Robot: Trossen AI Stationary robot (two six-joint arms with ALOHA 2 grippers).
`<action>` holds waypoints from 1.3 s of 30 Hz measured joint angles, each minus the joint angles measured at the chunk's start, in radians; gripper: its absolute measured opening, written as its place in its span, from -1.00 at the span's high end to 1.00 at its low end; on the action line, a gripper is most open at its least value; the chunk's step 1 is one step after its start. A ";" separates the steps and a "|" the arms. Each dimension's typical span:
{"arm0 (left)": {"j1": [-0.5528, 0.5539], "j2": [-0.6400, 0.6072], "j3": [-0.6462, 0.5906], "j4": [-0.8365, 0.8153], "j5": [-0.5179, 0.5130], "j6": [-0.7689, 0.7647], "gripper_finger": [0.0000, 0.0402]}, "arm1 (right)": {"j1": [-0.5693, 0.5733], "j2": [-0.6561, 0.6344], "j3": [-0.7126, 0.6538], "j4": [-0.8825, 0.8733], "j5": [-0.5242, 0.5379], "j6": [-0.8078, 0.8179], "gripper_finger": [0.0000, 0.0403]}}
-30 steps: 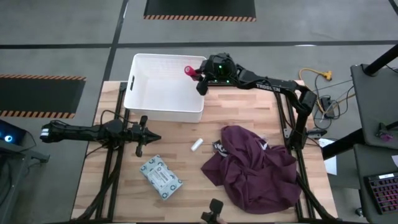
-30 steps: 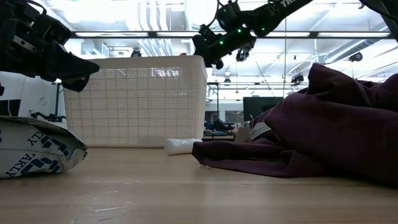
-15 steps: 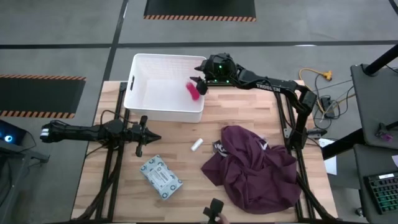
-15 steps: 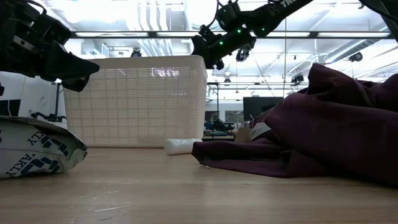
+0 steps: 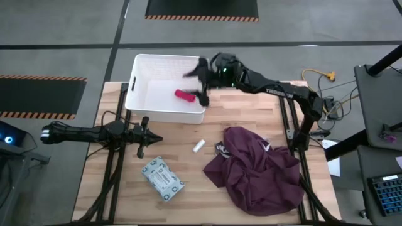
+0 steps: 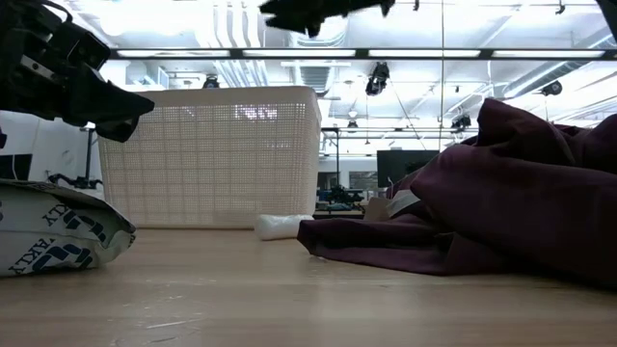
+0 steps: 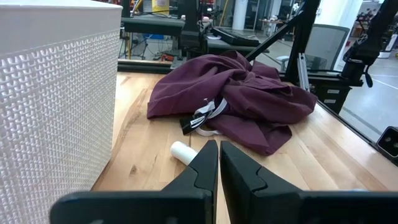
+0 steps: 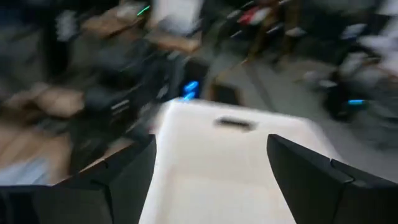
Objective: Pick & place medical supplies in basket/bin
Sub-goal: Put the rolled gauze into the white bin
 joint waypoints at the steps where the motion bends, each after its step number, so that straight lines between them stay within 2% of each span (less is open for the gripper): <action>1: 0.000 0.000 0.000 0.000 0.000 0.000 1.00 | 0.024 0.000 0.020 -0.066 0.000 -0.035 -0.46; 5: 0.000 0.000 0.000 0.000 0.000 0.000 1.00 | 0.108 0.003 0.064 -0.309 0.026 -0.186 -0.48; 8: 0.000 0.000 0.000 0.000 0.000 0.000 1.00 | 0.164 0.009 0.052 -0.417 0.092 -0.241 -0.46; 10: 0.000 0.000 0.000 0.000 0.000 0.000 1.00 | 0.200 0.011 0.026 -0.450 0.100 -0.271 -0.44; 21: 0.000 0.000 0.000 0.000 0.000 0.000 1.00 | 0.332 0.064 -0.088 -0.461 0.103 -0.344 -0.39; 27: 0.000 0.000 0.000 0.000 0.000 0.000 1.00 | 0.342 0.125 -0.168 -0.436 0.156 -0.367 -0.40; 35: 0.000 0.008 0.000 -0.001 0.000 0.000 1.00 | 0.339 0.277 -0.171 -0.394 0.170 -0.403 -0.37; 39: 0.000 0.014 0.000 0.000 0.000 0.000 1.00 | 0.339 0.346 -0.171 -0.383 0.180 -0.361 -0.37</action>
